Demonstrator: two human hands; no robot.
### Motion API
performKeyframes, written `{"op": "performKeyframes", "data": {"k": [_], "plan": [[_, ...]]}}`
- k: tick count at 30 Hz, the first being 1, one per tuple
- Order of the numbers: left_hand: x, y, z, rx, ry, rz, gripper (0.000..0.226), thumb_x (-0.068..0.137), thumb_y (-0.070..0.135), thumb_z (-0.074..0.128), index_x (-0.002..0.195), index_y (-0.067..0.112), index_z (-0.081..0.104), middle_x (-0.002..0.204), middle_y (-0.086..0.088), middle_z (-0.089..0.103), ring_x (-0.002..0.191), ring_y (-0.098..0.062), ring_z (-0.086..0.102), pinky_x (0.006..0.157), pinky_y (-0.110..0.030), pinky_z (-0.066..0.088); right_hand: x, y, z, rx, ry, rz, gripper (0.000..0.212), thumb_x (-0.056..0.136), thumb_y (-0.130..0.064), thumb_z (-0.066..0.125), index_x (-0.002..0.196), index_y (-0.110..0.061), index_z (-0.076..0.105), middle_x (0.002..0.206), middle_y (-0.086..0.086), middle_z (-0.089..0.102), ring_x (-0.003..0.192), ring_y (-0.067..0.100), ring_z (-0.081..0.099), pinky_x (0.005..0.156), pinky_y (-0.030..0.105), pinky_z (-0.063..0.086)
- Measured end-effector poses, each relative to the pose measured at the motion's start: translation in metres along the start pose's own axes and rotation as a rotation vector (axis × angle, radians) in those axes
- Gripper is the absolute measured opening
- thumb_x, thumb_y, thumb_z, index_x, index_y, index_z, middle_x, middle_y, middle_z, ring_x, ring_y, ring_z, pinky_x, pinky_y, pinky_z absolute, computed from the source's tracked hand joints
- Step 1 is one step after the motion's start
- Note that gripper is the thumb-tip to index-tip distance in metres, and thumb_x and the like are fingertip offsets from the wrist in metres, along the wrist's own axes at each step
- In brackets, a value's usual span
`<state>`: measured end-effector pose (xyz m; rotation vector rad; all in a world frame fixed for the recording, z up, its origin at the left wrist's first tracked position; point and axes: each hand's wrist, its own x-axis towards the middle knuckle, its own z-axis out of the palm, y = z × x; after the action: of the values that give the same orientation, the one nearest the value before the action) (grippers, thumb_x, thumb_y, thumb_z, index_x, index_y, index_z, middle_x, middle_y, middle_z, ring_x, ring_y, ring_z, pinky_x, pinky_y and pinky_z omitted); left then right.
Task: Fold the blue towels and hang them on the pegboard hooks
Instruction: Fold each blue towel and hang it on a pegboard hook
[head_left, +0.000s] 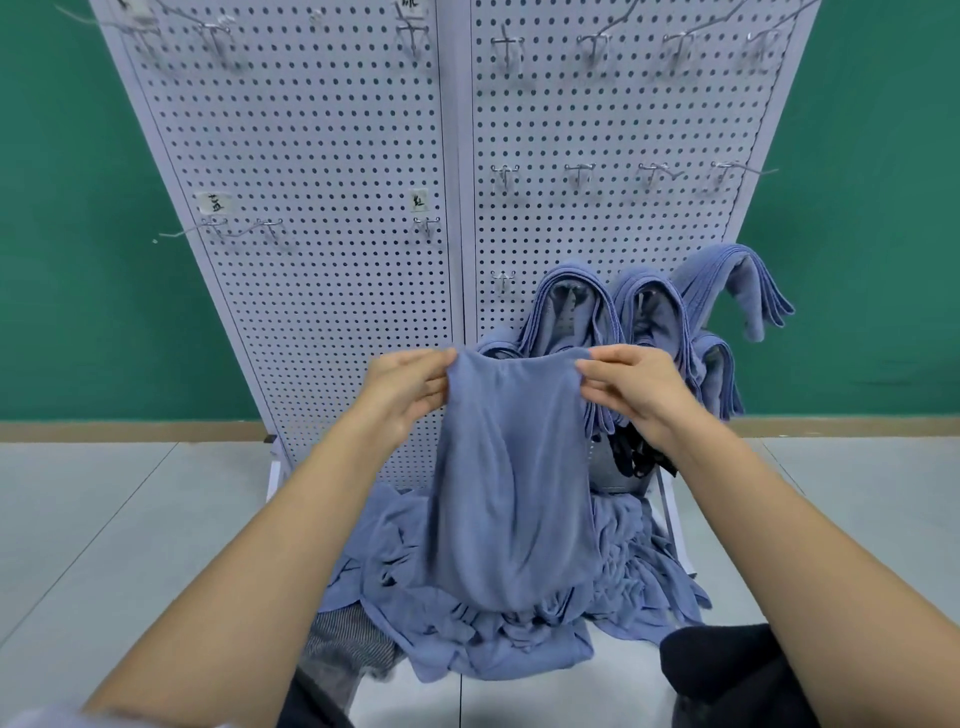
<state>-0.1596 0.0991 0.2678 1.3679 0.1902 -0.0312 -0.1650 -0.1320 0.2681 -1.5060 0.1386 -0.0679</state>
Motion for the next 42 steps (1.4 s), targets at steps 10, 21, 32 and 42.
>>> {"op": "performKeyframes", "data": {"k": [10,21,32,42], "plan": [[-0.019,-0.013,0.046,0.183,-0.07,0.149,0.005,0.088,0.012,0.067,0.084,0.013,0.07,0.084,-0.005,0.072,0.078,-0.014,0.069,0.072,-0.022,0.058,-0.024,-0.002,0.038,-0.11,-0.066,-0.114,0.008,0.085,-0.009,0.07,0.092,-0.007,0.065,0.073,0.003,0.064,0.059,0.006,0.064,0.063,0.021,0.056],[-0.021,-0.009,0.042,0.22,-0.077,0.227,0.005,0.082,0.019,0.074,0.079,0.015,0.072,0.074,-0.003,0.064,0.07,-0.014,0.052,0.067,-0.025,0.046,-0.035,-0.006,0.033,0.084,-0.247,-0.039,0.021,0.092,0.003,0.05,0.113,-0.003,0.054,0.104,0.016,0.071,0.096,0.022,0.07,0.088,0.032,0.056],[-0.016,0.001,0.03,0.312,-0.367,0.251,0.02,0.095,0.01,0.049,0.087,0.019,0.065,0.062,0.006,0.046,0.06,-0.011,0.034,0.064,-0.029,0.03,-0.009,-0.004,0.004,-0.793,-0.333,-0.491,0.067,0.077,-0.034,0.077,0.136,-0.033,0.045,0.141,-0.013,0.039,0.133,0.007,0.028,0.106,0.026,0.025],[0.001,-0.005,0.017,0.315,-0.296,0.139,0.02,0.097,0.01,0.047,0.094,0.019,0.065,0.09,-0.011,0.049,0.08,-0.019,0.045,0.075,-0.029,0.047,0.0,-0.008,0.004,-0.901,-0.33,-0.522,0.022,0.082,-0.045,0.068,0.074,-0.027,0.06,0.074,-0.007,0.062,0.075,0.014,0.059,0.072,0.035,0.046]]}}
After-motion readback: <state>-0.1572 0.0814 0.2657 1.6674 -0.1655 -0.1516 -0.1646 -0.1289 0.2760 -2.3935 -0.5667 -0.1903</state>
